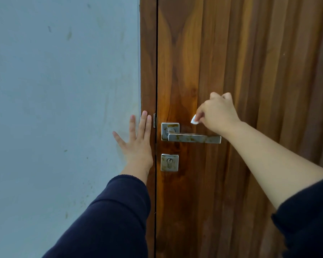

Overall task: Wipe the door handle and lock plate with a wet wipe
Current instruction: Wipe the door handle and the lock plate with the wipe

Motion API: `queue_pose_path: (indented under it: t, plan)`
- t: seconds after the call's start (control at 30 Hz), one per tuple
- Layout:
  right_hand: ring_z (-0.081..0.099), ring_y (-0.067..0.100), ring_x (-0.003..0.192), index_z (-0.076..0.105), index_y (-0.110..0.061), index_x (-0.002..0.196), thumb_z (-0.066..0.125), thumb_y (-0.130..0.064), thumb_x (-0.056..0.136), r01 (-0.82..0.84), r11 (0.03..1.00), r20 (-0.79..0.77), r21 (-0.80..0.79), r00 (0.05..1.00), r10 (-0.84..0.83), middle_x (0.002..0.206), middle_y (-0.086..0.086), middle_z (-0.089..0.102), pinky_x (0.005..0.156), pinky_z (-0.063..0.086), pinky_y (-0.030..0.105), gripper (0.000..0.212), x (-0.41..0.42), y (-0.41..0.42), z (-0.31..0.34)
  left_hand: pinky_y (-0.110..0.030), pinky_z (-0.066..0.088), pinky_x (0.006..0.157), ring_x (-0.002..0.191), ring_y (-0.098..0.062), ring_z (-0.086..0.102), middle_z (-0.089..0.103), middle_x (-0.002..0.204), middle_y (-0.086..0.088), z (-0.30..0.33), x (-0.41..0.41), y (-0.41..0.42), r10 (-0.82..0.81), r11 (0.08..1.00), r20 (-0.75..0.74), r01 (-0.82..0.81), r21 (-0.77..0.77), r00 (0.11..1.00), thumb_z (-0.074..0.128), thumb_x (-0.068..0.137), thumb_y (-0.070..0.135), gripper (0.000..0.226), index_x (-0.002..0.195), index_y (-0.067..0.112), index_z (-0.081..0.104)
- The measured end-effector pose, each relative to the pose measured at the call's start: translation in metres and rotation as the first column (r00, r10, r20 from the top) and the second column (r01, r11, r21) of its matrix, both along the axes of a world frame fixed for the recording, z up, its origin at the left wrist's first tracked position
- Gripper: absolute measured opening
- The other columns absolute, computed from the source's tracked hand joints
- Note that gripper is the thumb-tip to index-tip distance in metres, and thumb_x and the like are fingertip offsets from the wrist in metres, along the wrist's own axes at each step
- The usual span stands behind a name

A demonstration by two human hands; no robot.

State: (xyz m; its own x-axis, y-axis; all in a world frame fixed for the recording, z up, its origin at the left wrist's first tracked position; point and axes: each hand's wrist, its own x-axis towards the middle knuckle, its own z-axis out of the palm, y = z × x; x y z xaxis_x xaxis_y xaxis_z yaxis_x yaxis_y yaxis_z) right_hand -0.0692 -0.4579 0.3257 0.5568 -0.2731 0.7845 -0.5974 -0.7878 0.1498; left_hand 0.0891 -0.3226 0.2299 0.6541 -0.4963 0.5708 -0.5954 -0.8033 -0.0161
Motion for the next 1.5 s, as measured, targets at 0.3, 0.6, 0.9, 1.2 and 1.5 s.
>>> queue_pose_path:
  t: [0.3,0.6,0.9,1.2,1.5]
  plan:
    - [0.038,0.021,0.095,0.075,-0.027,0.1,0.064,-0.027,0.089,-0.027,0.999,-0.065,0.033,0.997,0.029,0.099,0.0,0.052,0.088,0.037,0.032,0.016,0.004,0.026,-0.008,-0.071,0.003,0.107,0.135,-0.032,-0.04,-0.055,0.139,-0.001,0.001,0.0,0.0,-0.001,1.0,0.007,0.001,0.005,1.0,0.076,0.076,0.04,0.141,0.127,0.018,-0.053]
    - [0.045,0.022,0.107,0.072,-0.034,0.104,0.063,-0.029,0.09,-0.286,0.949,-0.037,0.133,0.955,0.293,0.109,-0.002,0.056,0.096,0.038,0.038,0.017,0.042,0.043,-0.001,-0.071,0.001,0.108,0.134,-0.032,-0.042,-0.056,0.138,-0.001,-0.001,-0.001,0.0,0.002,1.0,0.015,-0.002,-0.002,1.0,0.077,0.075,0.043,0.142,0.128,0.019,-0.052]
    - [0.043,0.019,0.102,0.075,-0.031,0.096,0.067,-0.031,0.086,-0.274,0.956,-0.108,0.109,0.952,0.285,0.102,-0.004,0.056,0.089,0.036,0.034,0.012,0.039,0.027,-0.001,-0.071,0.002,0.108,0.135,-0.032,-0.041,-0.055,0.139,0.0,-0.001,0.002,-0.001,-0.005,1.0,0.017,0.005,0.003,1.0,0.078,0.074,0.044,0.142,0.129,0.02,-0.051]
    - [0.036,0.019,0.103,0.075,-0.03,0.088,0.067,-0.029,0.087,-0.265,0.955,-0.131,0.131,0.951,0.281,0.101,-0.004,0.049,0.092,0.035,0.036,0.008,0.044,0.039,-0.002,-0.071,0.001,0.108,0.134,-0.031,-0.042,-0.056,0.138,0.0,0.0,0.002,0.001,-0.013,1.0,0.012,0.013,0.002,1.0,0.078,0.074,0.045,0.145,0.123,0.019,-0.056]
    - [0.039,0.018,0.101,0.075,-0.032,0.089,0.067,-0.03,0.086,-0.282,0.954,-0.194,0.101,0.935,0.297,0.099,-0.006,0.054,0.088,0.033,0.033,0.009,0.046,0.032,0.001,-0.071,0.001,0.107,0.125,-0.031,-0.05,-0.062,0.13,-0.001,0.0,0.001,0.003,-0.009,1.0,0.013,0.009,0.013,1.0,0.077,0.074,0.05,0.145,0.124,0.018,-0.055]
